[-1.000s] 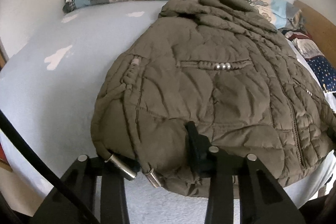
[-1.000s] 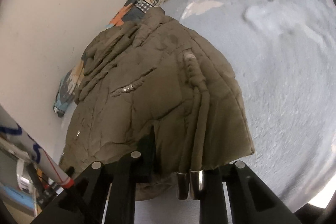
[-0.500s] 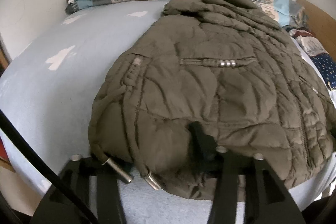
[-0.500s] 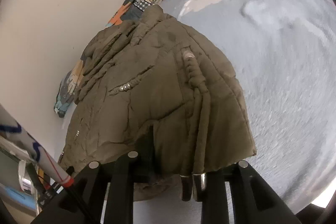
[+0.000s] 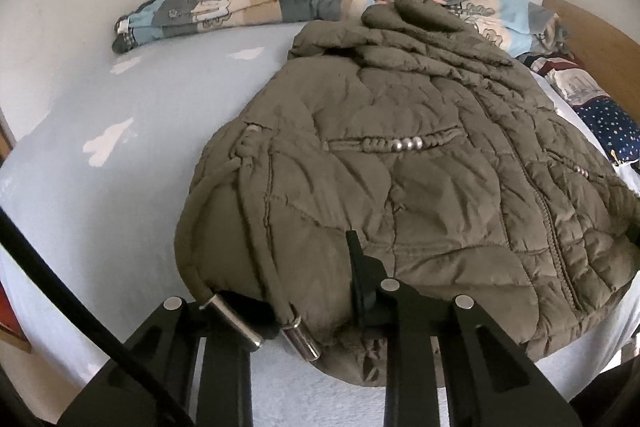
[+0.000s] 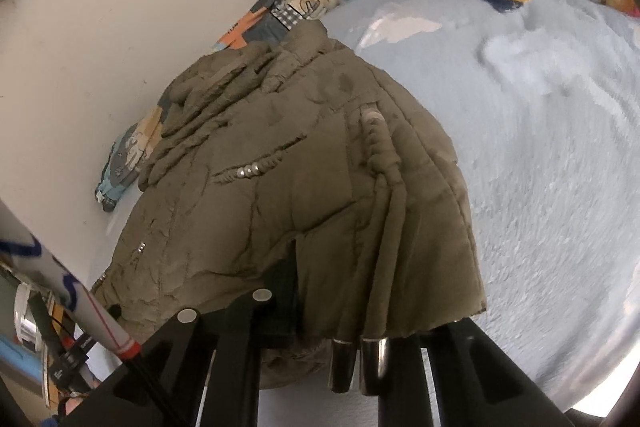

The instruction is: Fold large clothes

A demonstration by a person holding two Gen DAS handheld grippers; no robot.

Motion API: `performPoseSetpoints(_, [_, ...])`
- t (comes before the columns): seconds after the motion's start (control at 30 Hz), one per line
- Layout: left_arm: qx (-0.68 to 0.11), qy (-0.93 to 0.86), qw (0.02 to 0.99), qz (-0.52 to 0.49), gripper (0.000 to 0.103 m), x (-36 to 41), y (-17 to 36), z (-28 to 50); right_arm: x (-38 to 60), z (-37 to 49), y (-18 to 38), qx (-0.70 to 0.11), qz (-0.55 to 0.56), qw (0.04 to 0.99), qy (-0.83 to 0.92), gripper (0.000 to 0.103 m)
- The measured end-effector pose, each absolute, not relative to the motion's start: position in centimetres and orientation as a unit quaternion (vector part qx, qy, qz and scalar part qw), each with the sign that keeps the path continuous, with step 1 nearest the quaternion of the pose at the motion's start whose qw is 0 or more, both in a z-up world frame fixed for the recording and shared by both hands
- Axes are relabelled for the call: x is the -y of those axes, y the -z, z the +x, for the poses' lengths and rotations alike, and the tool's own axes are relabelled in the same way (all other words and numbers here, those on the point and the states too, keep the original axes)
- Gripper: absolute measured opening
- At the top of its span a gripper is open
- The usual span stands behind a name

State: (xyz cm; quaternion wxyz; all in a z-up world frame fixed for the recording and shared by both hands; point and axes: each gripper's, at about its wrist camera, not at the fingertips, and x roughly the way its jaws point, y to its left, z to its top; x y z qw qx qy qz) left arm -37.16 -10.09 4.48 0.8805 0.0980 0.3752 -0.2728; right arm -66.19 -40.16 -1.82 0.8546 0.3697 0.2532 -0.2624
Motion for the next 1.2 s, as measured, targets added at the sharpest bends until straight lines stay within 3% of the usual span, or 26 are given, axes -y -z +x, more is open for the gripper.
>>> performPoseSetpoints(0.27, [-0.34, 0.275, 0.893, 0.102, 0.021, 9.4, -6.1, -38.3, 38.2, -66.4, -1.0, -0.247, 0.306, 0.879, 0.271, 0.014])
performPoseSetpoints(1.2, [-0.299, 0.28, 0.907, 0.096, 0.021, 8.3, -9.7, -38.9, 37.7, -67.7, -3.5, -0.222, 0.311, 0.887, 0.257, 0.013])
